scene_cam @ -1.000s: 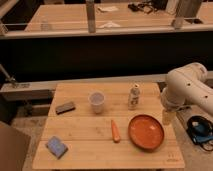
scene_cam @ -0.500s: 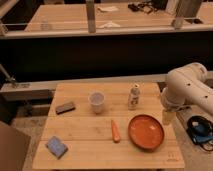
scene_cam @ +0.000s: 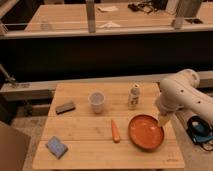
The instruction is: Push the ceramic bowl across the table
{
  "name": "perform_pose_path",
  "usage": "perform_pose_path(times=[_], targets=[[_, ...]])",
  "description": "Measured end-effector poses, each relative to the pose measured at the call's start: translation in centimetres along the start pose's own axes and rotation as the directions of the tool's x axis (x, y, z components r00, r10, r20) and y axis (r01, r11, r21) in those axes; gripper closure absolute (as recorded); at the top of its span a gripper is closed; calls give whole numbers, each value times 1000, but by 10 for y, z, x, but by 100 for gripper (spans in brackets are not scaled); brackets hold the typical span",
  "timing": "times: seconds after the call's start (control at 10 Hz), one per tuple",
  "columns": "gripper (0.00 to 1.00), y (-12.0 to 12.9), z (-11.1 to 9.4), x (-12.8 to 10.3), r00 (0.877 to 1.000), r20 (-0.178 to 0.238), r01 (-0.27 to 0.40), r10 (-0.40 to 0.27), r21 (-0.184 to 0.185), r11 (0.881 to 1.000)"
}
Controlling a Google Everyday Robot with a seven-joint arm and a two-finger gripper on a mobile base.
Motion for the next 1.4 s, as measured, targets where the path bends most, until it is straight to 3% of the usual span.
perform_pose_path(times=[0.3,0.7,0.9,1.1,1.4], targets=[[46,11,23,-2,1000,-6,12,-12,-11,1000],[47,22,49,-5,1000,-5,28,-28,-25,999],[55,24,70,-9,999,-3,34,-34,-27,999],[56,25,87,-19,998,-4,55,-55,-30,998],[74,23,102,-21,997,-8,70,-71,-34,997]])
